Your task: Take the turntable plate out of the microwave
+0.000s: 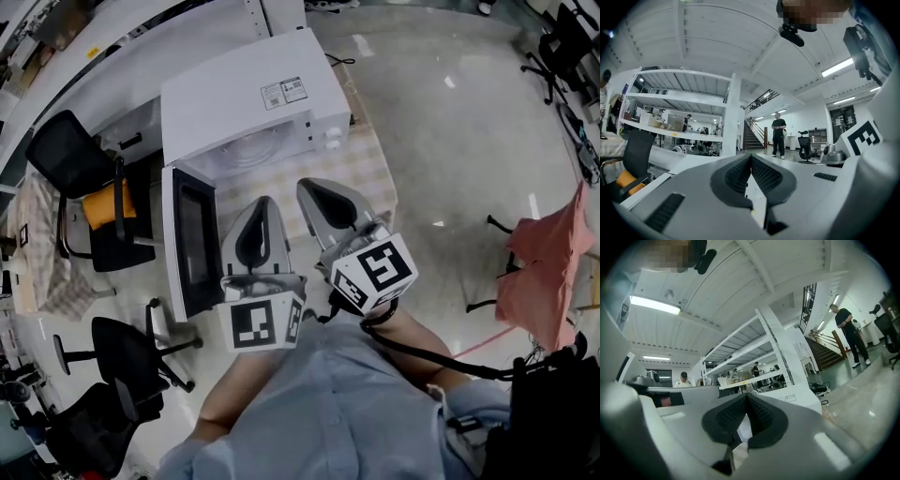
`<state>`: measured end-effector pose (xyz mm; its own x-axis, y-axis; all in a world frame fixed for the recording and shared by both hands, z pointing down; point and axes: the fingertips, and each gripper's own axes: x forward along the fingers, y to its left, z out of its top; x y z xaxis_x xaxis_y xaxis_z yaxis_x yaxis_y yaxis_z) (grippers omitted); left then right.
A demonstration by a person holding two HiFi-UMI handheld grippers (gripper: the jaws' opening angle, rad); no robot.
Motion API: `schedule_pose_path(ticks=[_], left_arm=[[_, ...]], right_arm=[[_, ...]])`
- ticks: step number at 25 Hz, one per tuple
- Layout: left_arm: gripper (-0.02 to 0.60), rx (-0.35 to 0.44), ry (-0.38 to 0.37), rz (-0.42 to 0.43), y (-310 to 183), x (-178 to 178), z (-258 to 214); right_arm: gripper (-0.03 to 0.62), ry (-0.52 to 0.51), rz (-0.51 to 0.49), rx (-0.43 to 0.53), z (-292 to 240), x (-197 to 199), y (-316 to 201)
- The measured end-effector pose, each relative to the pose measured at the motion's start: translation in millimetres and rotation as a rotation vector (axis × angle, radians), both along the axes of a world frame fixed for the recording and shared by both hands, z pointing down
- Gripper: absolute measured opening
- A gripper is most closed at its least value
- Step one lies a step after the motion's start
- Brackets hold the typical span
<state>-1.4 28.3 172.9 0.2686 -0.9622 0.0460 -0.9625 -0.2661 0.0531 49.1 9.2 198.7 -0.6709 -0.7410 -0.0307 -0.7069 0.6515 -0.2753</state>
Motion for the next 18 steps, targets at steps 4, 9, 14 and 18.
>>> schedule_pose_path(ticks=[4, 9, 14, 18], left_arm=[[0.008, -0.008, -0.012, -0.02, -23.0, 9.5, -0.2], [0.008, -0.013, -0.023, -0.06, -42.8, 13.3, -0.5], [0.008, -0.004, -0.021, -0.082, -55.6, 16.7, 1.5], [0.008, 0.01, -0.012, -0.109, -58.3, 9.9, -3.9]], right_arm=[[-0.002, -0.013, -0.022, -0.008, 1.1, 7.8, -25.0], [-0.002, -0.025, -0.056, -0.012, 1.9, 11.8, -46.8], [-0.002, -0.025, -0.092, -0.005, 4.3, 10.4, -60.2], [-0.002, -0.018, -0.114, -0.001, 1.2, 3.7, -66.7]])
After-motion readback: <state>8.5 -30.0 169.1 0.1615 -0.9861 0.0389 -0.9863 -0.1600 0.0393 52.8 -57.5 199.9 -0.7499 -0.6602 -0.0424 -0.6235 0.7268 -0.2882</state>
